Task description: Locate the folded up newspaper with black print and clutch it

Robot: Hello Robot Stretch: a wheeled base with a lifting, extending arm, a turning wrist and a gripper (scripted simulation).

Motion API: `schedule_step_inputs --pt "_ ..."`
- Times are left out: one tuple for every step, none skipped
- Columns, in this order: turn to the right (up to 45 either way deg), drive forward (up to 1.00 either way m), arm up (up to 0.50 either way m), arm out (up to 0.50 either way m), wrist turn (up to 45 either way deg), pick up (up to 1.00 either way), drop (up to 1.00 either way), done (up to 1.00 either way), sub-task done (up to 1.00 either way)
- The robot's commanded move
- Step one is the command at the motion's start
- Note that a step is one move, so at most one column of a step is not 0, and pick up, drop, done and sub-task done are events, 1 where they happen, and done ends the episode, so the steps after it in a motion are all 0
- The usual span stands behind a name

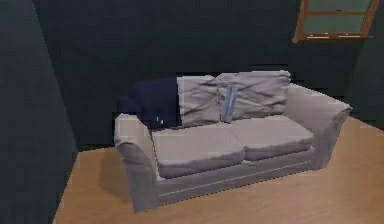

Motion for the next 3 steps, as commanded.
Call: schedule_step_inputs --pt "0.0 0.90 0.00 0.00 0.0 0.00 0.00 0.00 0.00" --pt "-45.0 0.00 0.00 0.00 0.0 0.00 0.00 0.00 0.00" --pt "-21.0 0.00 0.00 0.00 0.0 0.00 0.00 0.00 0.00"
